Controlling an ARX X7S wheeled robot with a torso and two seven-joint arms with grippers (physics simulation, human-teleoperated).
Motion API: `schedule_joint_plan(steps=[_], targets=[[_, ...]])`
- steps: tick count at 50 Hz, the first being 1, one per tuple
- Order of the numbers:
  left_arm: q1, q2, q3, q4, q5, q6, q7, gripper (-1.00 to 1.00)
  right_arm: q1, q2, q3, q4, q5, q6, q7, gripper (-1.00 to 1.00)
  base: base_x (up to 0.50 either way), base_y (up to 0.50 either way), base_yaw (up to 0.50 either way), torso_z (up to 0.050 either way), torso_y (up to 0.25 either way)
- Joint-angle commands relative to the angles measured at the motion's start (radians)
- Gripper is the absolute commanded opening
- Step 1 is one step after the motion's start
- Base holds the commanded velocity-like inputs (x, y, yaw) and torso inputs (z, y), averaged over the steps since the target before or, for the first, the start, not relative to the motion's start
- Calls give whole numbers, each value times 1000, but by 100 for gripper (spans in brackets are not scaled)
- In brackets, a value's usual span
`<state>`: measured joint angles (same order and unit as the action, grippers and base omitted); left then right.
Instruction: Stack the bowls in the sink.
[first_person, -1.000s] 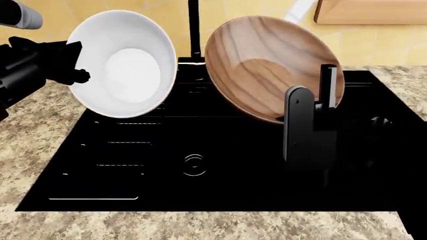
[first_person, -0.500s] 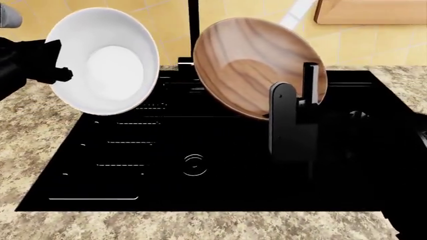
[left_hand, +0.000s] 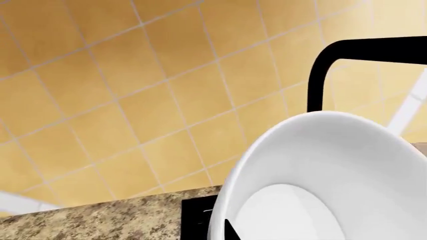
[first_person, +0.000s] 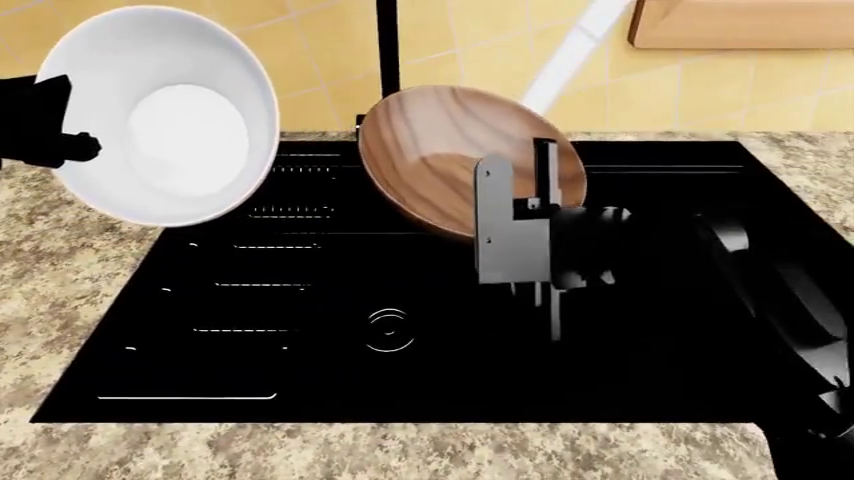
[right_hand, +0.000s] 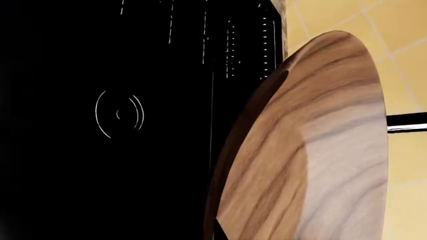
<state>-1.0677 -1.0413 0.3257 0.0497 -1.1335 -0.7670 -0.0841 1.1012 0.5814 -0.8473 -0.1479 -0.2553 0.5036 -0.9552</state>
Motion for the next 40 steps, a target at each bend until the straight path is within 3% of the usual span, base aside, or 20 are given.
schedule_joint_plan(steps=[1,40], targets=[[10,-10,-17,11,-5,6,-8,-100,20,-87,-45,179,3,-47,9,-100,0,0,0,0,0],[37,-27,-35,41,-36,2,-19,-100,32,-248,-97,589,31,-206,92,-100,0,0,0,0,1]])
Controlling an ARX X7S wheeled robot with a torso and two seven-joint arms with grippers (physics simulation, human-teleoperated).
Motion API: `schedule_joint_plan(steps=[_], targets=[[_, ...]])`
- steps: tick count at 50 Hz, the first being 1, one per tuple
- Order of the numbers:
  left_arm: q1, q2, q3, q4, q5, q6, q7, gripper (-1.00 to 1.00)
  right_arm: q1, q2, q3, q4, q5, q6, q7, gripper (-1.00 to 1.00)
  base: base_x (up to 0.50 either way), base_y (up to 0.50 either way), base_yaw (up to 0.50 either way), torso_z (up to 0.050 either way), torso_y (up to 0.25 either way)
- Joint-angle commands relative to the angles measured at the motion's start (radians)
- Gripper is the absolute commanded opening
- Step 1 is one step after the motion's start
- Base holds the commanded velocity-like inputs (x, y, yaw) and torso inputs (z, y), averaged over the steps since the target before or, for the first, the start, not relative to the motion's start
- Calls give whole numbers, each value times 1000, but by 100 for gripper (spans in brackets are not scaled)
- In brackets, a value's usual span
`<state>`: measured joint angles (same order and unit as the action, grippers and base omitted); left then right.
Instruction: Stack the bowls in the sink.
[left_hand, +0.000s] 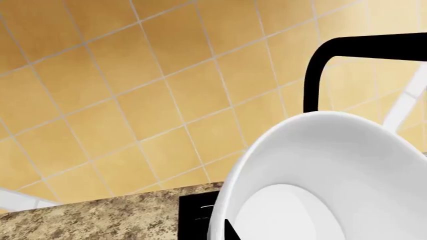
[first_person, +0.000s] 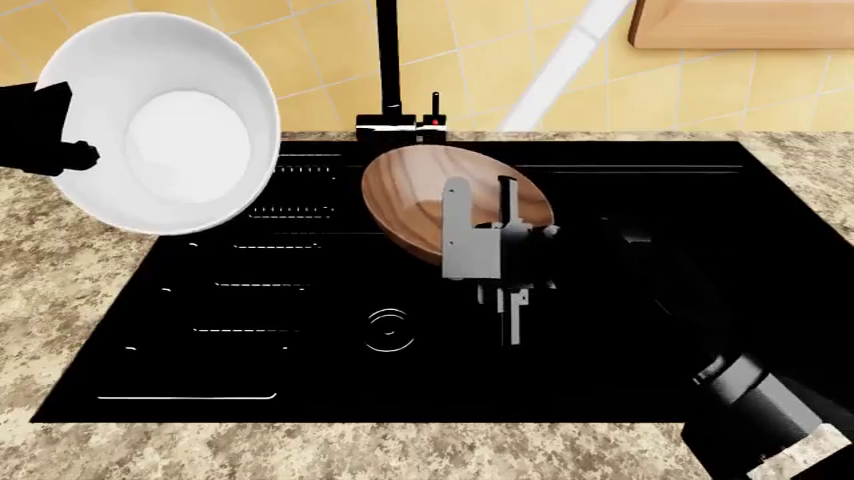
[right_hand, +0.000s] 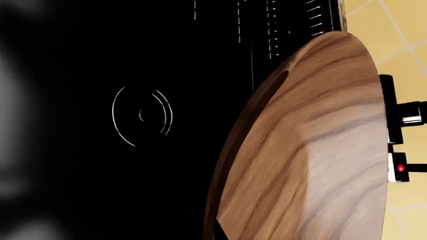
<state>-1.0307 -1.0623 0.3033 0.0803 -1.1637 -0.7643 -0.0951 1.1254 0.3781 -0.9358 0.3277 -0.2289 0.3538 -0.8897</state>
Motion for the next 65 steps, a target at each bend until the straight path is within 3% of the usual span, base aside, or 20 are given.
schedule_joint_plan(steps=[1,65], targets=[[1,-7,-13,11,-5,0,-8,-100,8,-48,-10,124,5,-61,28,-100,0,0,0,0,0],[36,-10,-18,7,0,13,-3,-100,-43,-185,-73,489,42,-255,82,-100,0,0,0,0,1]])
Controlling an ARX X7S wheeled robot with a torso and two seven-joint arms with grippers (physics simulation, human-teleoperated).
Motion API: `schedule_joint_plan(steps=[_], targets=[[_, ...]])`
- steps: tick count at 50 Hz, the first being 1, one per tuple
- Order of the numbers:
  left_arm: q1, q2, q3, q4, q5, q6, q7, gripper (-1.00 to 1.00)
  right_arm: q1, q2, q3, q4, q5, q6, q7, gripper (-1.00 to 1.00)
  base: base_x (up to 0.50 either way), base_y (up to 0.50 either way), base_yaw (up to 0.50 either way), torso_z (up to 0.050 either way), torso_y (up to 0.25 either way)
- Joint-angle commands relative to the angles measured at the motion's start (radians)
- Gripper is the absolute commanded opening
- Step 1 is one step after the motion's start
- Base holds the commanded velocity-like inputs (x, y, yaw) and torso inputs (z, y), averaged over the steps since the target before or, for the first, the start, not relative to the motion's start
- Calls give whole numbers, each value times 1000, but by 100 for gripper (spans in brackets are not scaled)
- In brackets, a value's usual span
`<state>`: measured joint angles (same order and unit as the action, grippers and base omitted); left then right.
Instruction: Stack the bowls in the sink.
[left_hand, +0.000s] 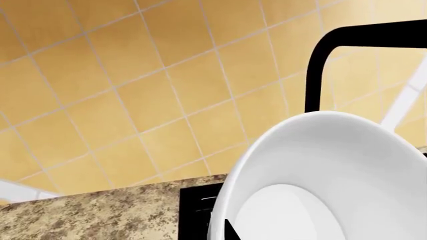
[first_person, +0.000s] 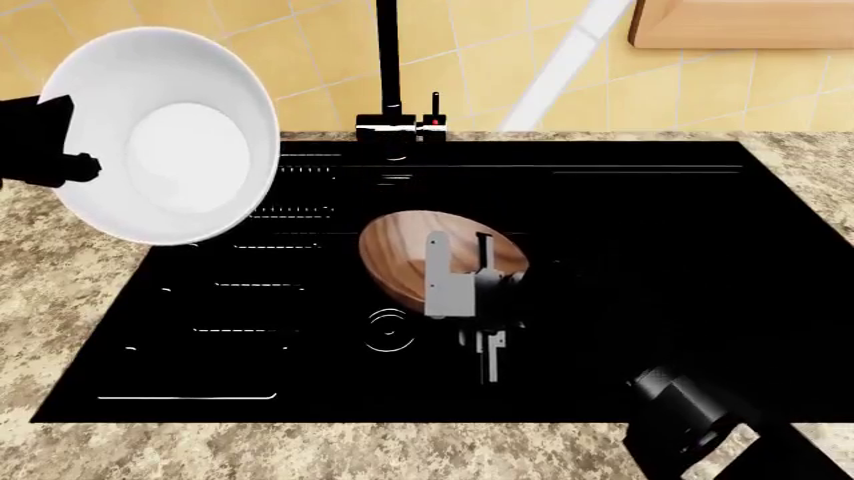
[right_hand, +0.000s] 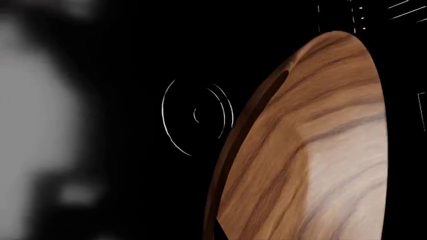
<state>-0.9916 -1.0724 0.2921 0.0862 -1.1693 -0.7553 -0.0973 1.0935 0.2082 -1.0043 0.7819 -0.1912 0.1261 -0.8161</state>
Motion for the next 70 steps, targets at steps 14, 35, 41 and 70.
schedule_joint_plan(steps=[14,35,41,70], targets=[[1,4,-3,1,8,2,-1,-100,-33,-34,-13,73,19,-57,1,-100,0,0,0,0,0],[14,4,-4,-2,15,11,3,-100,-44,-25,-22,41,25,-37,-16,100,0,0,0,0,0],[14,5,-5,-2,14,12,2,-100,-47,2,-18,-33,31,-1,-36,100,0,0,0,2,0],[-22,29,7,-1,19,-5,-2,-100,2,155,54,-473,50,205,-108,100,0,0,0,0,0]])
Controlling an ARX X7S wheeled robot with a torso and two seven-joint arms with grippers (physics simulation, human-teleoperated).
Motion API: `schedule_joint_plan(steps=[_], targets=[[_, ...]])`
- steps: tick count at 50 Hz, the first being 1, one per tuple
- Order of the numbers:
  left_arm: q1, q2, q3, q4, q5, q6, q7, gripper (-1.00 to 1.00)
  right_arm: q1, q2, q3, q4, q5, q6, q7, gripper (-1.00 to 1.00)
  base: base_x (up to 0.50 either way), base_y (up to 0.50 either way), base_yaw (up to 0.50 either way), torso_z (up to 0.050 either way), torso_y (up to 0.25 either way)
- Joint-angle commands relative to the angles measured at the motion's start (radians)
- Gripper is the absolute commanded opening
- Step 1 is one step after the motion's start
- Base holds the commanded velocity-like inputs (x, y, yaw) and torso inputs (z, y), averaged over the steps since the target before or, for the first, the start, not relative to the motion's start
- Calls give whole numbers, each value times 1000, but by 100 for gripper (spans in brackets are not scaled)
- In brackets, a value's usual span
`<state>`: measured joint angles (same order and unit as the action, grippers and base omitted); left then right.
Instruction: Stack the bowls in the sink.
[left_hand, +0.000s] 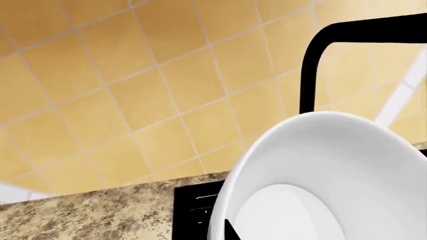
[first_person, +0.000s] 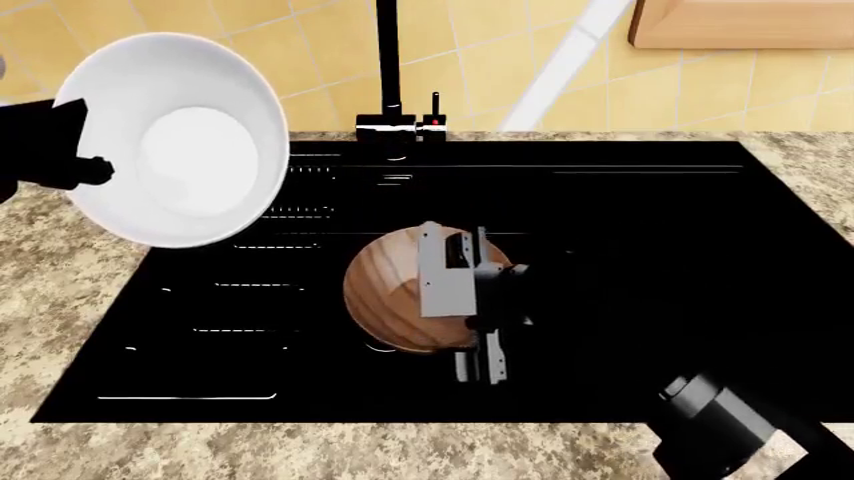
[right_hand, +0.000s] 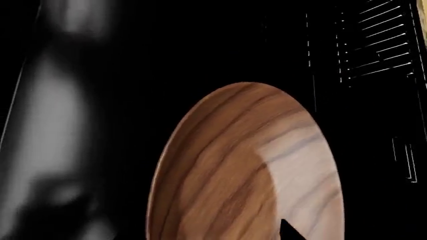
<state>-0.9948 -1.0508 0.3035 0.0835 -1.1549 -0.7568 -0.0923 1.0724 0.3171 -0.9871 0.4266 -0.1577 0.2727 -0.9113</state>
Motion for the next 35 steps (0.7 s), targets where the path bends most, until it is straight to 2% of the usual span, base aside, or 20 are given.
schedule_joint_plan(steps=[1,17,27,35], targets=[[-20,8,-4,3,5,-5,-8,-100,24,52,44,-128,20,65,-12,100,0,0,0,0,0],[-83,49,25,-19,28,-33,-20,-100,19,139,202,-333,101,185,37,100,0,0,0,0,1],[-155,106,73,-52,54,-73,-11,-100,3,194,295,-431,131,261,85,100,0,0,0,0,0],[-244,188,151,-117,107,-108,31,-100,-27,241,405,-514,171,324,143,100,0,0,0,1,1]])
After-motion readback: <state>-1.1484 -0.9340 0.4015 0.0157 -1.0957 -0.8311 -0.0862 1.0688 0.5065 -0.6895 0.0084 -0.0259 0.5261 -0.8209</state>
